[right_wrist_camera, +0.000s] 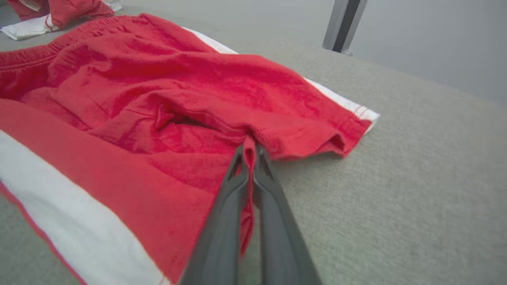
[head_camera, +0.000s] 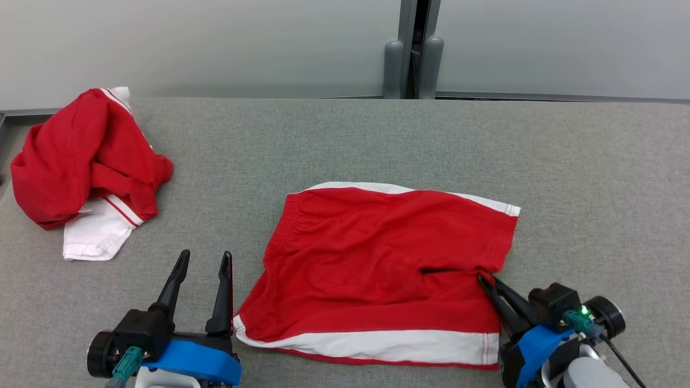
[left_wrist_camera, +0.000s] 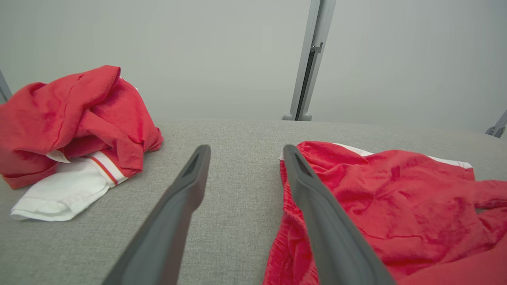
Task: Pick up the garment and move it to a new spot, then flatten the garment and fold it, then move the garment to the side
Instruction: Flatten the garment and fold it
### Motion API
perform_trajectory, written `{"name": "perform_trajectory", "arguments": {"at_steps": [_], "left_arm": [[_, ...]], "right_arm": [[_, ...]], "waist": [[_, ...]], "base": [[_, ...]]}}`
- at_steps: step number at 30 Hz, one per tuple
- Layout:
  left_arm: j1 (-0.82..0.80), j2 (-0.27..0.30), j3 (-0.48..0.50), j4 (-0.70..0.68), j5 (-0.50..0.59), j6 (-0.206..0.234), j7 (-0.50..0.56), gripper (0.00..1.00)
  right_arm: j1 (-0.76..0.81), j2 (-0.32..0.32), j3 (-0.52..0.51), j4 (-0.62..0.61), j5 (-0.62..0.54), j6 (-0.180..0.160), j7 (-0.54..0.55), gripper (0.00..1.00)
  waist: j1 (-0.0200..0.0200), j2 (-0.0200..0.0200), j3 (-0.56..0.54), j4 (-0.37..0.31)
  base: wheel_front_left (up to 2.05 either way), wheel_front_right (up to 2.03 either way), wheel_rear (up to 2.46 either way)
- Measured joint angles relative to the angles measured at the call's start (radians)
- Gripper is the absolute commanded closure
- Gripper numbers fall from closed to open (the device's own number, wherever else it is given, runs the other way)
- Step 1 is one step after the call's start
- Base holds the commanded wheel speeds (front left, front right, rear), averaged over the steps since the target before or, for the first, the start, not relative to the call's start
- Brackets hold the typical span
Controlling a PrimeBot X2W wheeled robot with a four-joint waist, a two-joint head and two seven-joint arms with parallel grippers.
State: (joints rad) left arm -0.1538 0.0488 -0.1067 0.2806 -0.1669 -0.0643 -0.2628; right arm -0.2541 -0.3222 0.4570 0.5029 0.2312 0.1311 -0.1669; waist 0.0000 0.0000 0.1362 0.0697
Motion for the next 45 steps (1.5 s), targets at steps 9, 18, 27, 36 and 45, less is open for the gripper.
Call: {"name": "perform_trajectory", "arguments": {"at_steps": [9,18,27,36,45], "left_arm": [[0.01,0.0,0.005,-0.001,-0.002,0.0,0.0,0.0],[0.02,0.0,0.003,-0.003,-0.009,0.001,0.0,0.0],[0.02,0.0,0.001,-0.001,-0.008,0.0,0.0,0.0],[-0.007,0.0,-0.018,-0.004,-0.008,-0.002,0.0,0.0],[-0.043,0.0,-0.044,-0.006,-0.015,0.0,0.0,0.0]], "right_arm": [[-0.016,0.004,-0.1,-0.096,-0.027,0.0,-0.087,1.0],[0.076,0.017,-0.132,-0.173,-0.039,0.0,-0.093,1.0],[0.067,0.012,-0.157,-0.148,-0.04,0.0,-0.087,1.0],[-0.099,0.006,-0.155,0.031,-0.045,0.0,-0.08,1.0],[-0.284,0.018,-0.154,0.289,-0.027,0.0,-0.089,0.67]], "waist": [[0.0,0.0,-0.025,-0.01],[0.0,0.0,-0.036,-0.03],[0.0,0.0,-0.038,-0.04],[0.0,0.0,0.006,-0.019],[0.0,0.0,0.061,0.023]], "base": [[0.0,0.0,0.0],[0.0,0.0,0.0],[0.0,0.0,0.0],[0.0,0.0,0.0],[0.0,0.0,0.0]]}}
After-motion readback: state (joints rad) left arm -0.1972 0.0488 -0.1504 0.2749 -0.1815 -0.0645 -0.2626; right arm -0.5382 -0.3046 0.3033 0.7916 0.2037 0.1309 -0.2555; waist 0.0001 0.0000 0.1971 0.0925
